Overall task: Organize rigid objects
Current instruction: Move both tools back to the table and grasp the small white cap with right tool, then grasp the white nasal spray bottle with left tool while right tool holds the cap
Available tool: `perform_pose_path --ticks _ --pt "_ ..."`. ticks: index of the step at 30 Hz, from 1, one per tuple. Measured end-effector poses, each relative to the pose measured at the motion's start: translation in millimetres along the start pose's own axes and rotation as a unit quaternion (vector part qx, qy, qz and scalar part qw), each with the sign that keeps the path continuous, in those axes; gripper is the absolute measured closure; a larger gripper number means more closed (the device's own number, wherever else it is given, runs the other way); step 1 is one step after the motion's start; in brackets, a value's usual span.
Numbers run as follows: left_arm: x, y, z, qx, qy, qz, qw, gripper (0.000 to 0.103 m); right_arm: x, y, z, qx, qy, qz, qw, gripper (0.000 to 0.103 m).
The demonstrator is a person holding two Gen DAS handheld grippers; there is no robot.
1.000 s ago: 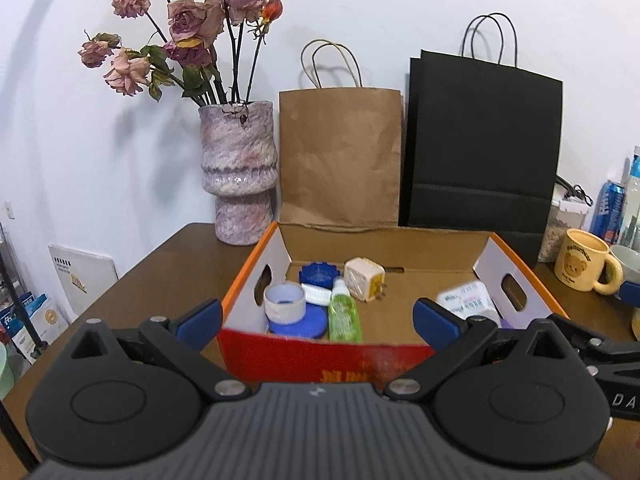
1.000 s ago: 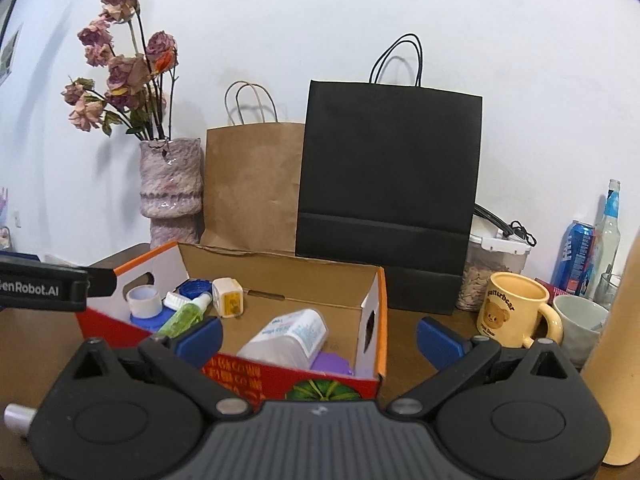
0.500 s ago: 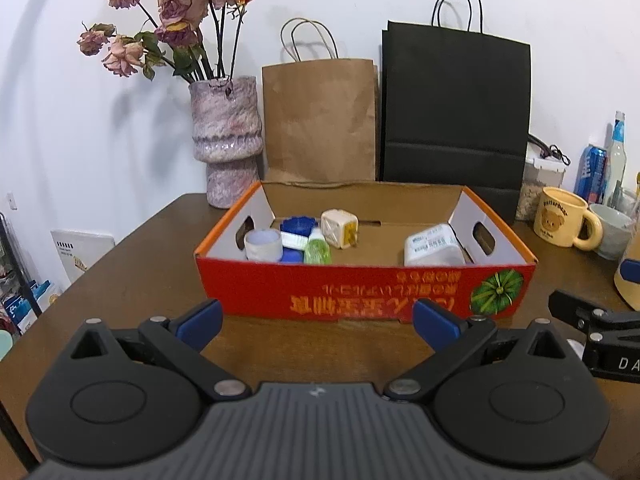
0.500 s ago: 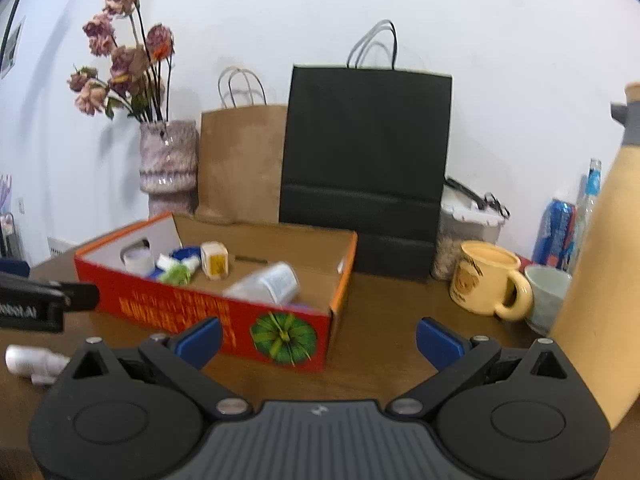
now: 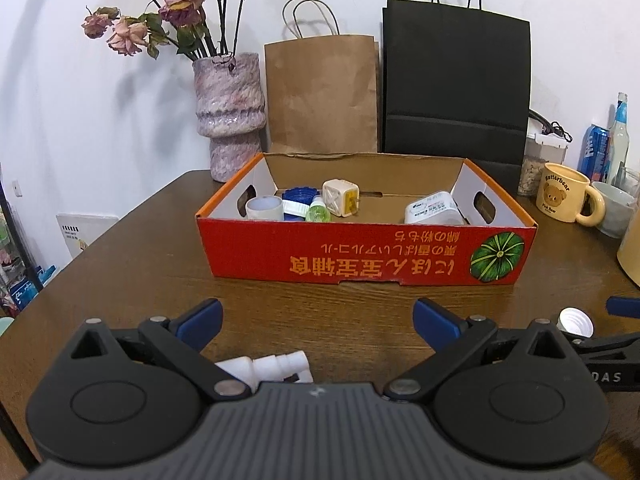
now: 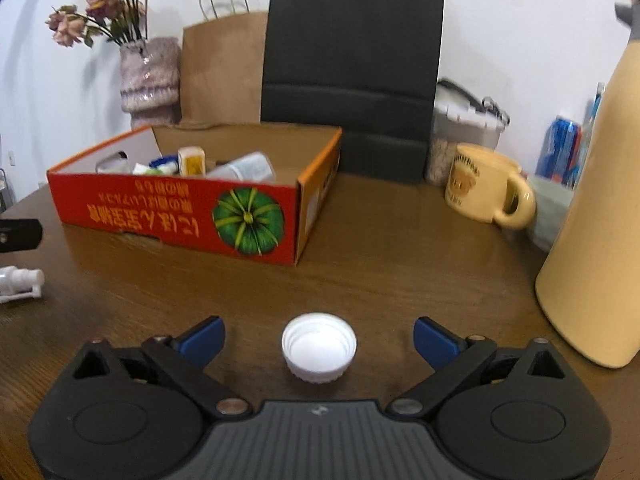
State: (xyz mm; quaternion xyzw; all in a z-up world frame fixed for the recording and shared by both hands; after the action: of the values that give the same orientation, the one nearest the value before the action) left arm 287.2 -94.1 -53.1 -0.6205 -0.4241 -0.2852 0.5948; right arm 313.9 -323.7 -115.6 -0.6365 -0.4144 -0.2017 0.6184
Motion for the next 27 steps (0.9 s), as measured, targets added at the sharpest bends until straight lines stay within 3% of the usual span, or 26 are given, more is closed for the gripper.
perform_pose_path --ticks 4,7,8,9,27 --pt "-2 0 1 0.002 -0.002 0.003 1.0000 0.000 -4 7 -1 0.011 0.013 0.012 1.000 0.020" --pt "-4 0 2 0.003 -0.004 0.005 1.0000 0.000 -3 6 0 0.019 0.019 0.005 1.000 0.043" --pt "-4 0 3 0.003 -0.004 0.006 1.0000 0.000 -2 5 1 0.017 0.017 0.002 1.000 0.061" --pt "-5 0 3 0.004 -0.005 0.007 1.0000 0.000 -1 4 2 0.016 0.015 0.000 1.000 0.064" --pt "-11 5 20 0.024 -0.023 0.032 0.9989 0.000 13 -13 22 0.005 -0.005 -0.047 0.999 0.064"
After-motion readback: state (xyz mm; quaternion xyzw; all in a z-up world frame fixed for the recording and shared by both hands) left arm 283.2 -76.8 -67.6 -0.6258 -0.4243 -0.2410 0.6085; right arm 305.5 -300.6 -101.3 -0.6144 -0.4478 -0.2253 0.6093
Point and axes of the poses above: each gripper's, at about its wrist camera, not at the fingertips, and y roughly the way its jaws point, z to its left, x to its top, the point moved 9 cm from there along y, roughly the way its jaws point, and after that the axes turned 11 degrees about -y, right-handed, at the moved point
